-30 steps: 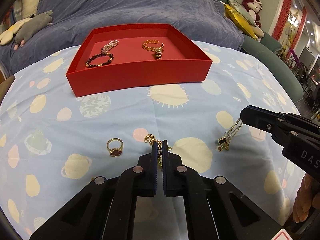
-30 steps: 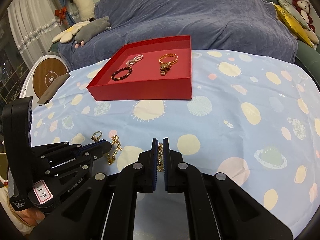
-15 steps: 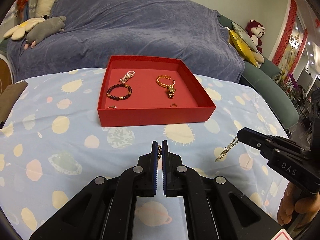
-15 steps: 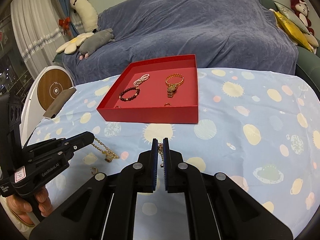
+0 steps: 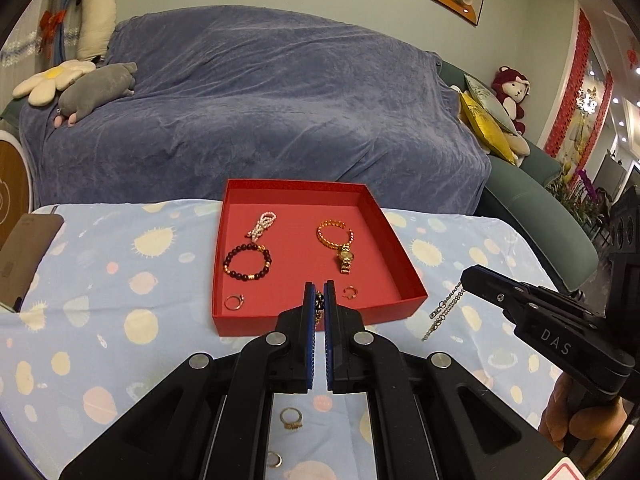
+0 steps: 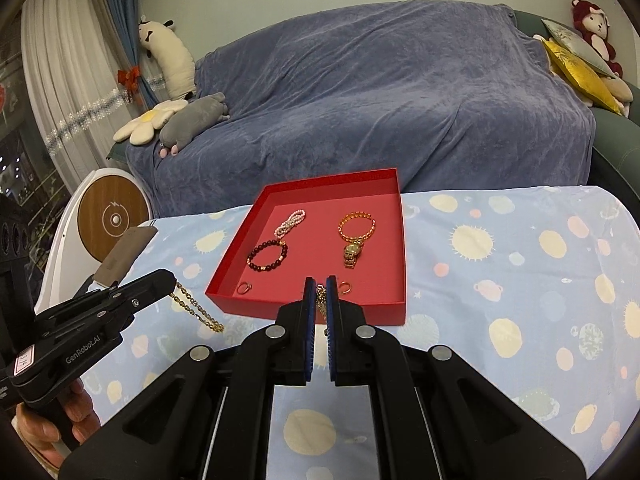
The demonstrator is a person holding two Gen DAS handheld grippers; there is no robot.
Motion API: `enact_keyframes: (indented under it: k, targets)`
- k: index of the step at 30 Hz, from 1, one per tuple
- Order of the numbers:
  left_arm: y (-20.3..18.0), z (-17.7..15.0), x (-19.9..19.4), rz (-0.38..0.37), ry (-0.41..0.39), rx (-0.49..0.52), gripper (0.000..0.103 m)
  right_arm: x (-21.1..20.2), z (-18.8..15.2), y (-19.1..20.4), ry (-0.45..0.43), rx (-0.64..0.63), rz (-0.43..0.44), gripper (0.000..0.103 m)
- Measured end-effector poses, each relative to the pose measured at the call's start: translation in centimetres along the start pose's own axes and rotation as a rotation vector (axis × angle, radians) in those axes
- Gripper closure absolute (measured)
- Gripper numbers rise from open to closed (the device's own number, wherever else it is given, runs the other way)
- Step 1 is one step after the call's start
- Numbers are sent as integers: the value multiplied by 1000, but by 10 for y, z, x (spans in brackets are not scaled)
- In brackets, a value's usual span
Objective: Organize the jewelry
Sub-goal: 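Carry both gold chains into the red box and open both tools, then withdraw both tools from the red box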
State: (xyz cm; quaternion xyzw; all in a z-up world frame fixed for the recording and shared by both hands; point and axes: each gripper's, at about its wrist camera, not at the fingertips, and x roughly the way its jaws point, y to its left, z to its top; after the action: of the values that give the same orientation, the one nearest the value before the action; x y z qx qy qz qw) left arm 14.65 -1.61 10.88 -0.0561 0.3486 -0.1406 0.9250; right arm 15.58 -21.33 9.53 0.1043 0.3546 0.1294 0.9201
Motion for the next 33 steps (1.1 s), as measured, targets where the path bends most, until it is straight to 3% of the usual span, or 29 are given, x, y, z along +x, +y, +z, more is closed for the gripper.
enact_keyframes:
  k: [13, 20, 24, 25, 27, 28, 29, 30, 33]
  targets:
    - [7, 72, 83, 14, 10, -20, 101, 78, 58, -11, 24, 17, -13, 99]
    - [14, 77, 135, 30, 83, -27, 101, 120, 58, -23, 63, 11, -51, 99]
    - [21, 75, 150, 34, 84, -49, 98, 128, 56, -28, 63, 5, -67, 96]
    - [22, 75, 153, 42, 83, -53, 94, 129, 56, -28, 62, 6, -67, 96]
    - [25, 74, 152, 49, 75, -69, 74, 126, 55, -31, 58, 14, -65, 93]
    - [26, 75, 150, 59, 66, -77, 54, 125, 55, -31, 55, 18, -64, 87]
    - [26, 75, 146, 68, 48, -81, 47, 120, 54, -31, 48, 22, -62, 82]
    - [25, 74, 140, 74, 31, -75, 46, 115, 52, -31, 42, 22, -59, 74]
    - [21, 71, 122, 95, 11, -39, 45, 100, 47, -28, 32, 4, -58, 73]
